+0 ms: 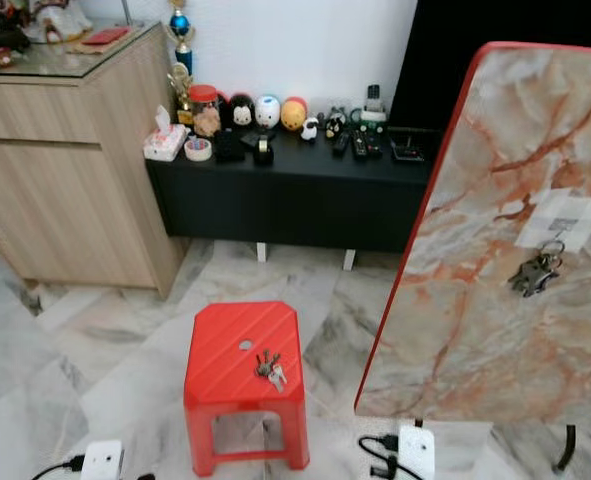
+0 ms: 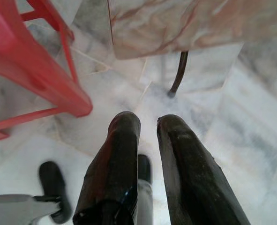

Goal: Hang keys on a hook

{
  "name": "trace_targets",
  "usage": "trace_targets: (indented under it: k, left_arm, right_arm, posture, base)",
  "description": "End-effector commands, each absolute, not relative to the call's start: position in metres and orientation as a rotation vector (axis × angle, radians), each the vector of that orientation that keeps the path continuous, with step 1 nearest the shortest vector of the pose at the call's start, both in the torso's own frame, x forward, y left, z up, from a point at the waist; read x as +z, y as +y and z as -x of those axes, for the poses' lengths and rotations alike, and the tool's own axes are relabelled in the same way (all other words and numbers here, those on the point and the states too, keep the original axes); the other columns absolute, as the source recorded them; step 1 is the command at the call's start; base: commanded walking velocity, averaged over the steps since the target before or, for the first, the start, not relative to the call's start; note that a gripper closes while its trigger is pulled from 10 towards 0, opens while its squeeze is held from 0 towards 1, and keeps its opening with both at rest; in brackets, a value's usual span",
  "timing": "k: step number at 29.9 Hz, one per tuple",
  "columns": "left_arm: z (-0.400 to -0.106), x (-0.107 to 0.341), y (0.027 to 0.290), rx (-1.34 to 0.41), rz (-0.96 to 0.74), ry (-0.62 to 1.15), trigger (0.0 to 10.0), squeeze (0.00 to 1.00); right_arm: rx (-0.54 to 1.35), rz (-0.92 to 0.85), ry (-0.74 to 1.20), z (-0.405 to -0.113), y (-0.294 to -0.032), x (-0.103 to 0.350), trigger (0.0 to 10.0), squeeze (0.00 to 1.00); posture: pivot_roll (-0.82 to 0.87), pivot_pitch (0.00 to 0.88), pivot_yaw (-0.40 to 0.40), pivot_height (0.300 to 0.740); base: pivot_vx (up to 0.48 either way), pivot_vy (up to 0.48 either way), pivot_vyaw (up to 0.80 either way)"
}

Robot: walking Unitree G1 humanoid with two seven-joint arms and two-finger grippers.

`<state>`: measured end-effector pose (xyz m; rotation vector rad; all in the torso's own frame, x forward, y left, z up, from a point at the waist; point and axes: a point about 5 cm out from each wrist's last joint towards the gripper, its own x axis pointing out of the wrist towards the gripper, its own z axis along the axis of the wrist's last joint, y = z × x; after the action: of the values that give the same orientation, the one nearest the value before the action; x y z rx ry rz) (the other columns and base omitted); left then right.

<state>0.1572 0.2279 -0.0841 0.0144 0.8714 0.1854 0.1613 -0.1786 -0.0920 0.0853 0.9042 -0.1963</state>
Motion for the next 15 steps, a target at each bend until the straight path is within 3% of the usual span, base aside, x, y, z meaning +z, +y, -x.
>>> trace_targets:
  k: [1,15]
  left_arm:
    - [-0.154,-0.087,0.221,0.178,-0.004,0.89,10.0,0.0]
    - [-0.152,-0.091,0.211,0.177,0.004,0.905,10.0,0.0]
  right_arm:
    - [-0.216,-0.082,0.917,-0.156,-0.184,-0.094,10.0,0.0]
    - [-0.218,-0.102,0.905,-0.156,-0.186,-0.093,10.0,0.0]
  posture:
    - [0.04,0.0,-0.015,0.74]
    - [0.04,0.0,-0.018,0.74]
  base:
    - [0.0,0.345,0.0]
    - [0.0,0.346,0.0]
